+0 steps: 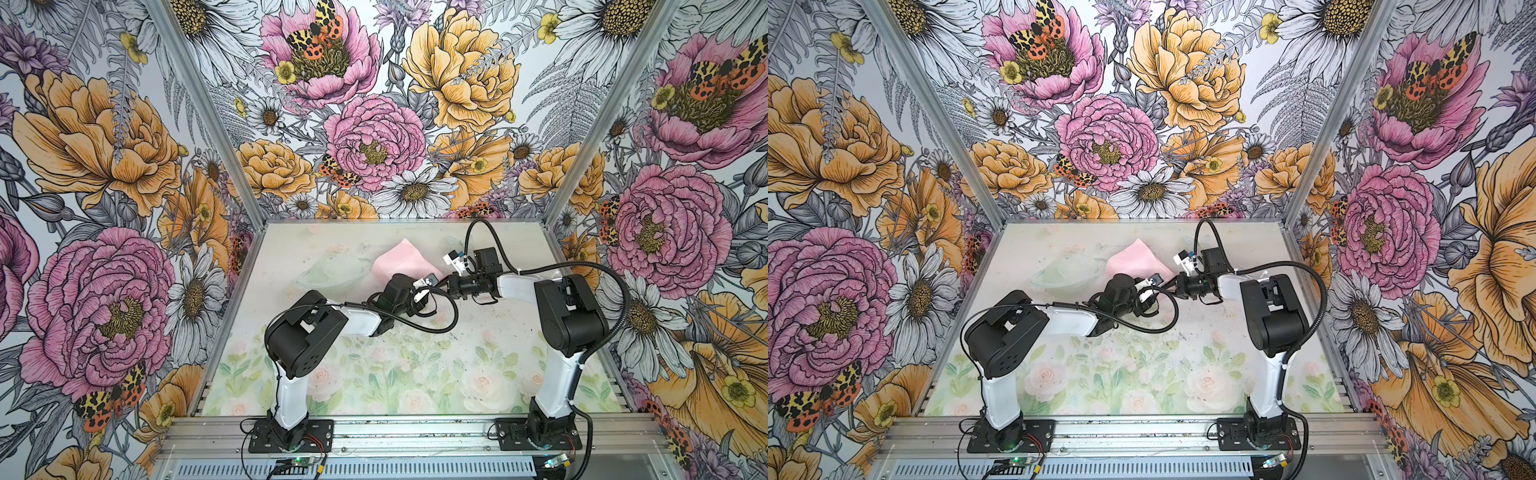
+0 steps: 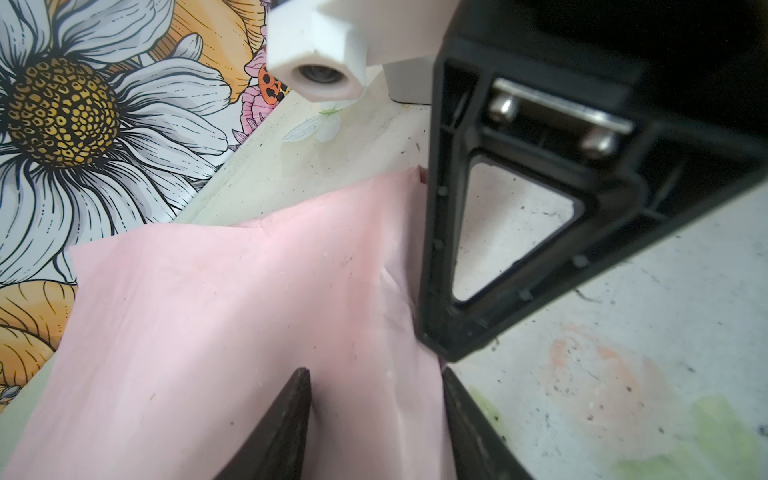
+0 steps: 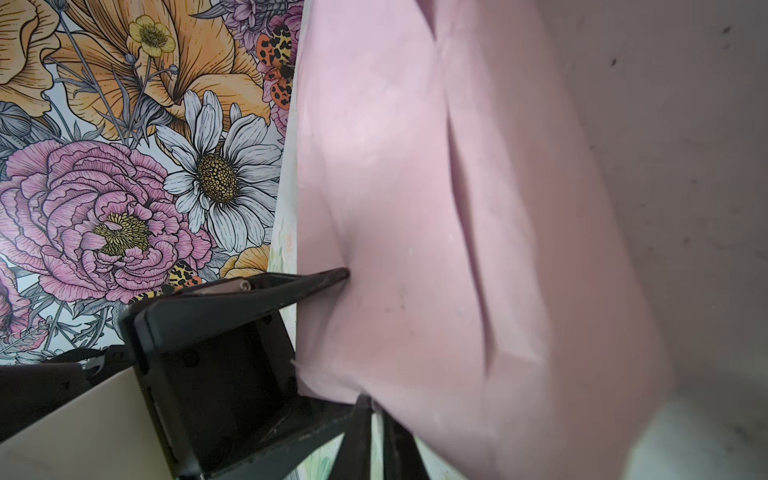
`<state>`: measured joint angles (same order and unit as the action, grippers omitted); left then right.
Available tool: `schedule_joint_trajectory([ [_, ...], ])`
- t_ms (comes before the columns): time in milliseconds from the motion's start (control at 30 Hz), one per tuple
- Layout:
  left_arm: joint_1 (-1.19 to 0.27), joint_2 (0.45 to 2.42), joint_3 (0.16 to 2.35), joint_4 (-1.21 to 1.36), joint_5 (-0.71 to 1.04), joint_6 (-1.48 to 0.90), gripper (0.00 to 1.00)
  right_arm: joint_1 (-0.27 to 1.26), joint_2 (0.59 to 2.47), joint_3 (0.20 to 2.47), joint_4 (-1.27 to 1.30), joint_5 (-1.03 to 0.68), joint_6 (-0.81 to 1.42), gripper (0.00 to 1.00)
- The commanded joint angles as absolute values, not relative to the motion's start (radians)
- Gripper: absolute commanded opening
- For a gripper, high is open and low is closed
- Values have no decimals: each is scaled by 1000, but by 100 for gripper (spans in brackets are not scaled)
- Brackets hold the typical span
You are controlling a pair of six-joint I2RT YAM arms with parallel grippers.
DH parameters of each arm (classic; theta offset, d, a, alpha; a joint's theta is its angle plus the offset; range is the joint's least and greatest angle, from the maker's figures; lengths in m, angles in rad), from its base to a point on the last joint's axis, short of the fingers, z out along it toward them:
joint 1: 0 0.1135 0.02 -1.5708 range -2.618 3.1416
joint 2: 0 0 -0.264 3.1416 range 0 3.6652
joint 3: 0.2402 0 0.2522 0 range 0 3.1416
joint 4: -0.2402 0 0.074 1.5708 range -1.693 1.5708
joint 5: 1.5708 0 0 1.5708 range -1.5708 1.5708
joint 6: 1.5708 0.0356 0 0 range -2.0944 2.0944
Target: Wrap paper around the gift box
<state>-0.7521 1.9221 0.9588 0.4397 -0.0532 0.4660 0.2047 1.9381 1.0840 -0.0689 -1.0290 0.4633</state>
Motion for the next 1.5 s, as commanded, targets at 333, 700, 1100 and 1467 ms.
schedule_joint_trajectory([
  [333,-749,1999,914,263,13,426,49,213,1929,1060,-38,-1007,476,17],
  [700,-751,1999,913,264,12,426,49,210,1925,1041,-37,-999,479,18],
  [1100,-750,1999,913,262,9,426,49,205,1883,989,-30,-997,477,20],
  [1467,-750,1996,914,261,8,427,49,186,1867,947,18,-1009,496,20],
])
